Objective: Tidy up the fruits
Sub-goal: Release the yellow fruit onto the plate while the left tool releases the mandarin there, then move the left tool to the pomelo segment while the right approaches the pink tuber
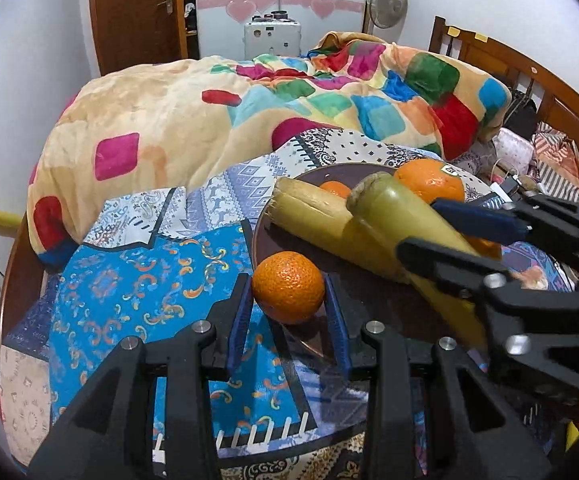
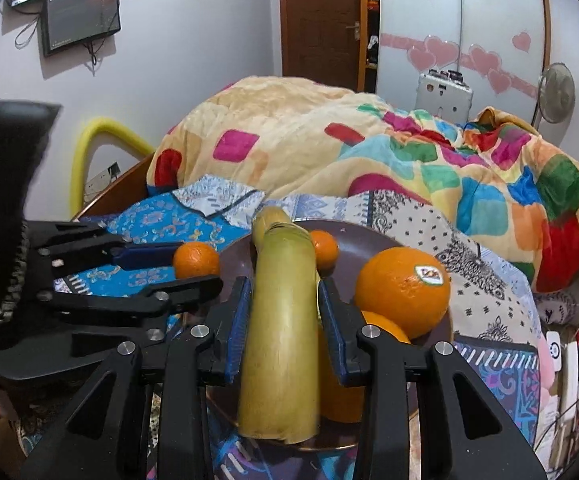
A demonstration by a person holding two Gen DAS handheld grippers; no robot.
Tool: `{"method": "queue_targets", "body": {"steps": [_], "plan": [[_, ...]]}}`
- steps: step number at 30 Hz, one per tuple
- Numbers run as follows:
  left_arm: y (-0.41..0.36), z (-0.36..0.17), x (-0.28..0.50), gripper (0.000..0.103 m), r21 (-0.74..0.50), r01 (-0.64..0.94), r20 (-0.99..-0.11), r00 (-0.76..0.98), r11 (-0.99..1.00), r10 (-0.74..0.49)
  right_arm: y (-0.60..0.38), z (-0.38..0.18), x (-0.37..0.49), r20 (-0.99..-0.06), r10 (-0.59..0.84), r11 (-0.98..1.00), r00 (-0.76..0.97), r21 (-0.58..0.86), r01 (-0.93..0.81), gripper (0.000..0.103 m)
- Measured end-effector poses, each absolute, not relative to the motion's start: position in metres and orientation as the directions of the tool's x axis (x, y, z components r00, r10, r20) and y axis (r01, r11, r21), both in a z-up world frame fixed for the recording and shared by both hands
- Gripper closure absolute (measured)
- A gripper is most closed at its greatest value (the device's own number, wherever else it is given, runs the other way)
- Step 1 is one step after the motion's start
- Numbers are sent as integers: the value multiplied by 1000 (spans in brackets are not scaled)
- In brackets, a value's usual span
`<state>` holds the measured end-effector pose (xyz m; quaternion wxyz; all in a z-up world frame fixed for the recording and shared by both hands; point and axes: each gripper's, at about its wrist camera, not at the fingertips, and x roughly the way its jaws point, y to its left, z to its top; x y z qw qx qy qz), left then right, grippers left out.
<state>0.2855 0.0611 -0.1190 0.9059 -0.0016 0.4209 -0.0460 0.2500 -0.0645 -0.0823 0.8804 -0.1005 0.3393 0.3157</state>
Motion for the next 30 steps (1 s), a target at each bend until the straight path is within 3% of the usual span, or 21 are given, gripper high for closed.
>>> {"method": "queue_targets", "body": {"steps": [14, 26, 30], "plan": [[56, -104, 271, 52, -17, 84, -746, 663, 996, -69, -108, -50, 220, -608, 476, 801, 636, 2, -598, 69], [63, -88, 226, 45, -22, 69, -722, 689, 997, -63, -170, -72, 209, -666, 371, 851, 647, -35, -524, 51], [68, -95, 214, 45, -16, 62, -734, 677, 998, -54, -177, -92, 210, -703, 361, 845, 613, -31, -533, 38]]}}
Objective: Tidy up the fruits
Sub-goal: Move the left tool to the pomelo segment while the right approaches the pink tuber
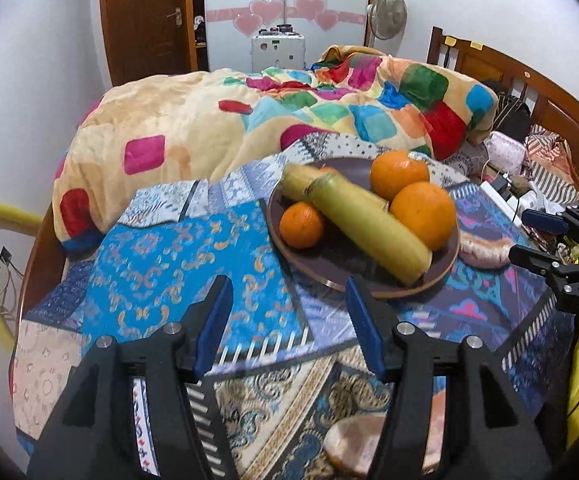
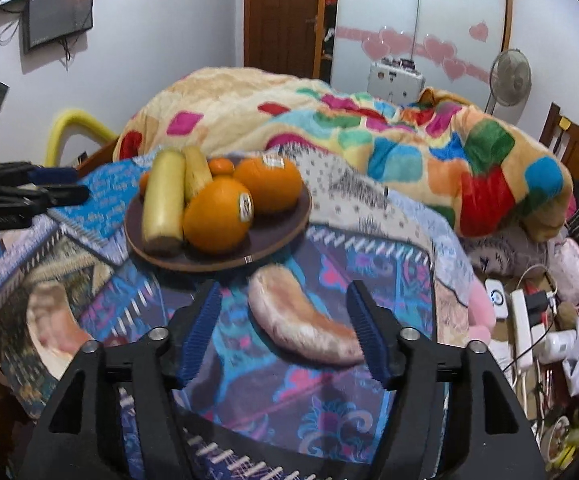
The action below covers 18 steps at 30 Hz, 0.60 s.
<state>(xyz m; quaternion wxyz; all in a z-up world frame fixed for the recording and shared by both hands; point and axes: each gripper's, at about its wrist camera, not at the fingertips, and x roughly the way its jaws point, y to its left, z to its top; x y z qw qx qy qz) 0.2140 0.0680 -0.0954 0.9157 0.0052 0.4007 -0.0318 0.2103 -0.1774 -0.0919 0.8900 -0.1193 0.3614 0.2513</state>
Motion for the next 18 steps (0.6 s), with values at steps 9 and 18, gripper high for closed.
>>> {"method": "queue_targets", "body": {"steps": [9, 18], "plan": [[83, -116, 200, 45, -8, 36, -758, 651, 999, -29, -171, -130, 234, -788, 292, 822, 542, -83, -563, 38], [87, -119, 179, 45, -8, 12, -772, 636, 1000, -13, -180, -125, 218, -800, 314, 820, 511, -43, -571, 59]]}}
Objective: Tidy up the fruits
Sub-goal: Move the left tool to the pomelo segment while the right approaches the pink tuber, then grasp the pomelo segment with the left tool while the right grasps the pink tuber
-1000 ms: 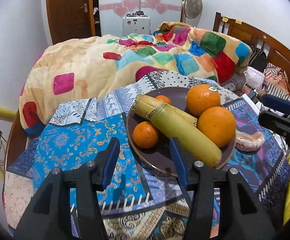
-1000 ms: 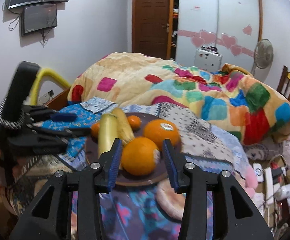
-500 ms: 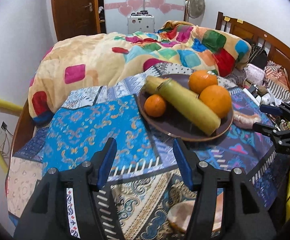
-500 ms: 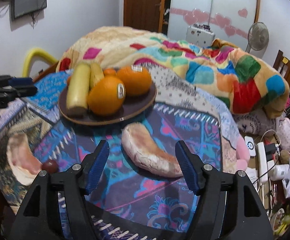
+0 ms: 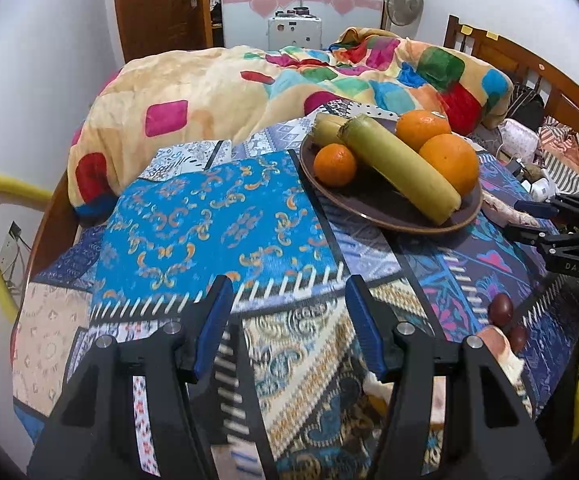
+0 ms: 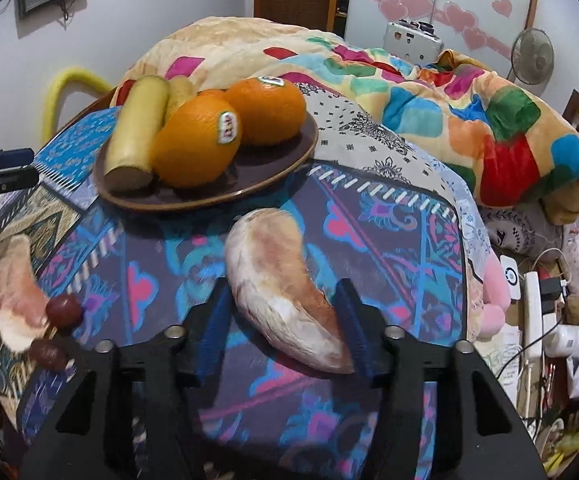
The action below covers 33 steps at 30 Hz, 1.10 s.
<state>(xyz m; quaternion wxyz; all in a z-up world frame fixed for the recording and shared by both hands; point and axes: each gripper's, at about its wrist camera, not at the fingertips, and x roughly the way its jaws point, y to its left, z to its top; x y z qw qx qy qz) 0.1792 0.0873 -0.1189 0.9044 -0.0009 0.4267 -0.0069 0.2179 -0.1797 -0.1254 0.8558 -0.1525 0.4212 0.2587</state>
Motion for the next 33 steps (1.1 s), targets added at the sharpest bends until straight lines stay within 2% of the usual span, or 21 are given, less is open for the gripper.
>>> {"method": "queue_targets", "body": {"steps": [4, 9, 11, 16, 33], "plan": [[82, -115, 157, 45, -11, 13, -775, 632, 1000, -17, -176, -124, 195, -783, 283, 821, 553, -100, -563, 65], [73, -111, 125, 42, -13, 32, -781, 624, 999, -30, -177, -121, 165, -772, 305, 818, 558, -88, -568, 66], [70, -113, 111, 36, -11, 30, -782, 622, 999, -28, -179, -120, 154, -768, 317, 820, 557, -74, -568, 66], [64, -126, 95, 36, -26, 30, -803, 595, 999, -38, -186, -120, 134, -756, 335, 829, 562, -48, -558, 66], [59, -145, 162, 36, 8, -40, -824, 566, 999, 29, -192, -124, 119, -727, 350, 835, 591, -44, -549, 63]]}}
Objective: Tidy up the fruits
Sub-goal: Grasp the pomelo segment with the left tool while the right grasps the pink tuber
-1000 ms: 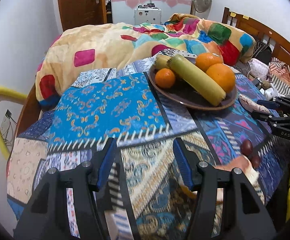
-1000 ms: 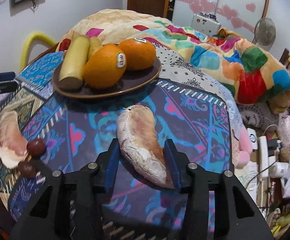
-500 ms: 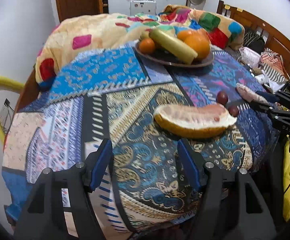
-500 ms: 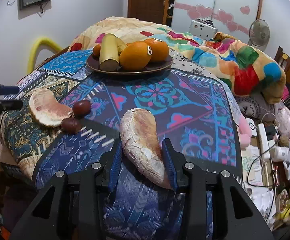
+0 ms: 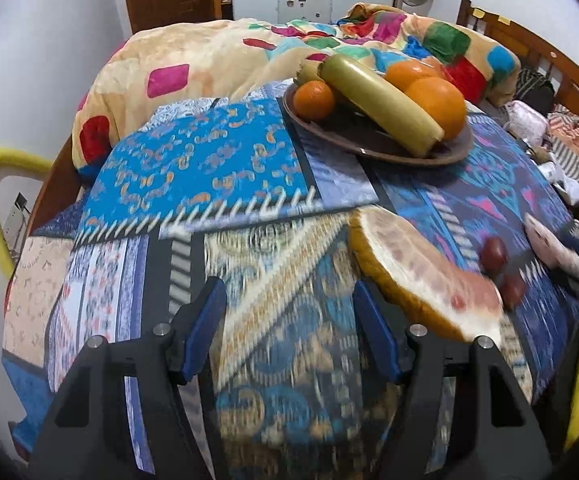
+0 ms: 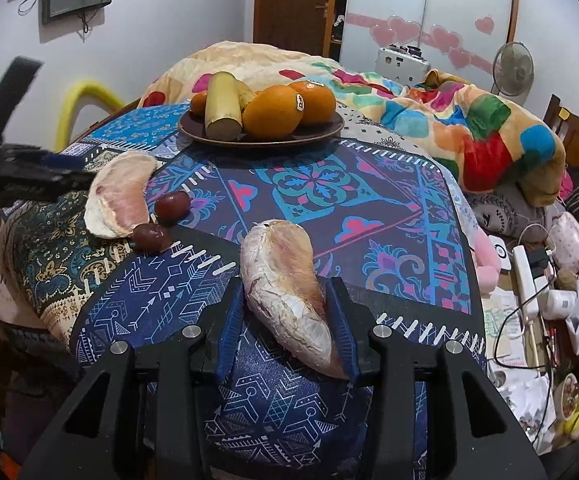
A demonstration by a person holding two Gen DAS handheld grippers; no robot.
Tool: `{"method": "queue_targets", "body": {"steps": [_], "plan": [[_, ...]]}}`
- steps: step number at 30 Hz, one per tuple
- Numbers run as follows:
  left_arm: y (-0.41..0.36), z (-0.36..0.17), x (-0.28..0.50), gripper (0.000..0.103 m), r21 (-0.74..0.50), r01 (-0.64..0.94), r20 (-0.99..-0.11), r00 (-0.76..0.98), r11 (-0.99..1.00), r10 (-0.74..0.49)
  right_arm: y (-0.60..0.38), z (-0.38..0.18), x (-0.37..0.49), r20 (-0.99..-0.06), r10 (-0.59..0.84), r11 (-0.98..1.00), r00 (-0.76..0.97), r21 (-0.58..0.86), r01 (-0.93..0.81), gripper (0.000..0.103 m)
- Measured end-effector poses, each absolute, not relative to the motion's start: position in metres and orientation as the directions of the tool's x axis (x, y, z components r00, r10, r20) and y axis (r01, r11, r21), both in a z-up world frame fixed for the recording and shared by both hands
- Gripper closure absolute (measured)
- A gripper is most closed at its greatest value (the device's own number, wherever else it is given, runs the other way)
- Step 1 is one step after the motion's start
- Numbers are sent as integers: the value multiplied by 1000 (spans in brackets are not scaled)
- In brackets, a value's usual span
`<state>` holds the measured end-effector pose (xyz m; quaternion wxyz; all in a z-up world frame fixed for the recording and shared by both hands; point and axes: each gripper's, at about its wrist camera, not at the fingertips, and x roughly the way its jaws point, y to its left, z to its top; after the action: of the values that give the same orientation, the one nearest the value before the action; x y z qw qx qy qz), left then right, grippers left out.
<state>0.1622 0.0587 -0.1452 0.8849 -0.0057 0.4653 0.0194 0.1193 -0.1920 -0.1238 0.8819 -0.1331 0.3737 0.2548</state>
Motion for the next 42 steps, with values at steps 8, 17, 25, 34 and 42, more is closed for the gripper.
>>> {"method": "queue_targets", "body": {"steps": [8, 17, 25, 34, 42], "plan": [[51, -138, 179, 36, 39, -45, -811, 582, 998, 57, -196, -125, 121, -721, 370, 832, 586, -23, -554, 63], [41, -119, 160, 35, 31, -34, -802, 596, 999, 46, -199, -126, 125, -720, 390, 835, 574, 13, -551, 59], [1, -129, 167, 23, -23, 51, -830, 556, 998, -48, -199, -126, 125, -717, 401, 828, 570, 17, -560, 58], [-5, -143, 171, 17, -28, 69, -831, 553, 997, -61, -200, -126, 125, -710, 414, 822, 569, 23, -569, 58], [23, -143, 161, 18, -51, 48, -847, 527, 998, -68, -199, -127, 128, -709, 422, 818, 565, 28, -575, 58]]}}
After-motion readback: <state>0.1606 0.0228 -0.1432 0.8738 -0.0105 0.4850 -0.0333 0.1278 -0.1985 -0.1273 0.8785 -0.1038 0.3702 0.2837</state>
